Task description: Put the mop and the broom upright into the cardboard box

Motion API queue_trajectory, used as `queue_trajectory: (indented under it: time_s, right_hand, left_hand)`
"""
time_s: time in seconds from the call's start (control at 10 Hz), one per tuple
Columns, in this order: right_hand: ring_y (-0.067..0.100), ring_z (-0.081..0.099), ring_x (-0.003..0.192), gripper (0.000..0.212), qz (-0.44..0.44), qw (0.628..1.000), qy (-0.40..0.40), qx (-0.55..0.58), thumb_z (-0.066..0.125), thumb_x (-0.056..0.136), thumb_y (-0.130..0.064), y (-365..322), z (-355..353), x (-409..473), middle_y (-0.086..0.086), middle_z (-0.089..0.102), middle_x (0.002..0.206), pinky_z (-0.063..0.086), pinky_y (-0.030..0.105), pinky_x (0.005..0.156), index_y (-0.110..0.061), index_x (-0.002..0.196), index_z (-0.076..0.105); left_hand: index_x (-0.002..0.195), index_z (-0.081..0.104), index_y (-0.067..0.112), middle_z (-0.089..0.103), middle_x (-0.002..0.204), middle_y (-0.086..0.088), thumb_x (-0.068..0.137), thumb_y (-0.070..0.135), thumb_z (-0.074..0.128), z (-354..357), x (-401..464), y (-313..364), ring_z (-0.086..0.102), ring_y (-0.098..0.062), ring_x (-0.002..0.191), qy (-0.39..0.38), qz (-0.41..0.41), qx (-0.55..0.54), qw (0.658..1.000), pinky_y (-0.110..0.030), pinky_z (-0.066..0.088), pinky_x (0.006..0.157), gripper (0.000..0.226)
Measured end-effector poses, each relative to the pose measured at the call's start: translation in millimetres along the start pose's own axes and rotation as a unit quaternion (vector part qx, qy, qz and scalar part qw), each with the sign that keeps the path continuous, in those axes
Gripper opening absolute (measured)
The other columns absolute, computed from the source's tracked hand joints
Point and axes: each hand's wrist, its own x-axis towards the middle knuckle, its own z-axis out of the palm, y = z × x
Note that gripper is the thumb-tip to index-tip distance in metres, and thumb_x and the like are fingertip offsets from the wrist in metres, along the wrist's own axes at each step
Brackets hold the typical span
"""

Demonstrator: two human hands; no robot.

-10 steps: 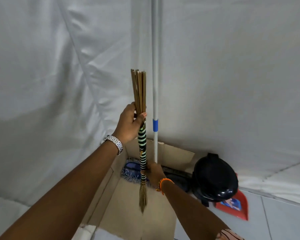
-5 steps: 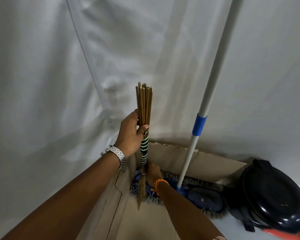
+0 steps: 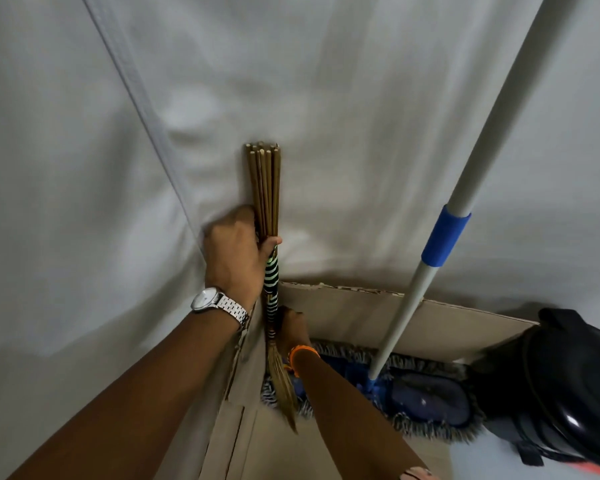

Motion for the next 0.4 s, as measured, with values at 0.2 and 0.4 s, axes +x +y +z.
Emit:
queue_trajectory:
  time_s: [0.2,0.4]
  right_hand:
    - [0.040,0.056,0.123,0.041,0.002,0.993,-0.061,-0.100,0.053,0.098,-0.019,-6,-4,13,0.023,0.058,0.134,0.044,0.041,0.104,0.001,0.133,0.051]
    - [0.040,0.053,0.126,0.046,0.031,0.993,-0.070,-0.093,0.061,0.093,-0.013,-9,-21,-8,0.025,0.056,0.135,0.045,0.043,0.106,0.004,0.134,0.047]
  left_hand:
    - [0.115,0.047,0.009,0.065,0.105,-0.016,0.073,0.010,0.084,-2,-18,3,0.068,-0.040,0.090,0.020,0.001,-0.020,1.000,-0.049,0.059,0.075,0.056]
    - [0.114,0.049,0.010,0.064,0.109,-0.012,0.076,0.003,0.078,-15,-33,11,0.068,-0.038,0.083,0.004,0.030,-0.020,0.999,-0.043,0.058,0.062,0.049]
